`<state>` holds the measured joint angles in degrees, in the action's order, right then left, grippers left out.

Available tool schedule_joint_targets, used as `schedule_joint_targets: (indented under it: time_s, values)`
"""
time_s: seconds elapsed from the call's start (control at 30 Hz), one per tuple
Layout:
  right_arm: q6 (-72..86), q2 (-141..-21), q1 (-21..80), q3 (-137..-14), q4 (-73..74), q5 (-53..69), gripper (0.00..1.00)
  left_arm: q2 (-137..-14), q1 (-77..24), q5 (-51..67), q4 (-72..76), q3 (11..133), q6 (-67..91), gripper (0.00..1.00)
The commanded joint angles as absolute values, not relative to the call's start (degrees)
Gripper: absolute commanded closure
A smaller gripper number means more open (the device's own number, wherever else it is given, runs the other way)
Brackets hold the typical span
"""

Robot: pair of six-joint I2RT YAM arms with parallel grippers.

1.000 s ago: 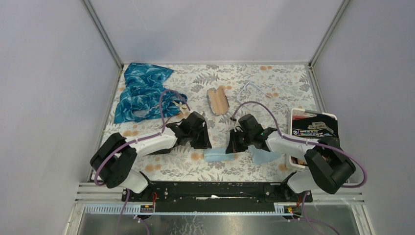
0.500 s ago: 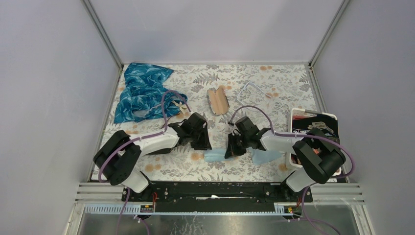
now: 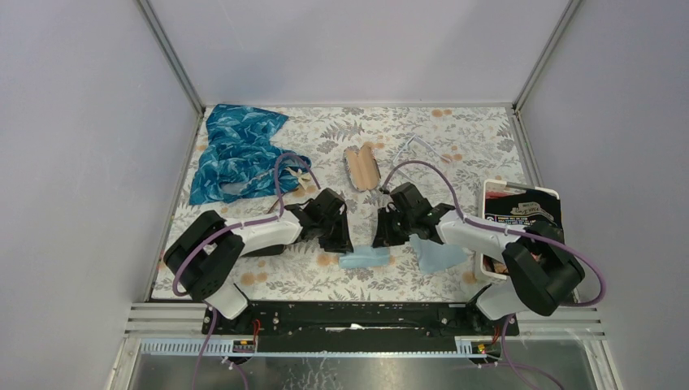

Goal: Organize the sunglasses
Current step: Fold the glasses cleaning cloth at the center of the board.

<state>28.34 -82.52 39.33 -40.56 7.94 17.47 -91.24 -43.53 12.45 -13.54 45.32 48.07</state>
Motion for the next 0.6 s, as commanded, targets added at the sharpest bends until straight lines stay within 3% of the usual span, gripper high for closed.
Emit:
schedule_joint_targets:
  time_s: [0.0, 0.2, 0.57]
  values:
    - [29.7, -86.0, 38.7, -43.7, 5.1, 15.8, 0.71, -91.6, -43.9, 13.9, -11.4, 46.2, 47.4, 0.67]
    - [29.9, -90.4, 38.7, -44.4, 2.7, 18.0, 0.62, -90.6, -43.9, 14.9, -11.4, 45.1, 46.8, 0.67]
    - [28.6, -88.1, 38.7, -40.9, 3.1, 22.6, 0.65, -88.1, -44.0, 15.8, -11.8, 43.7, 46.6, 0.68]
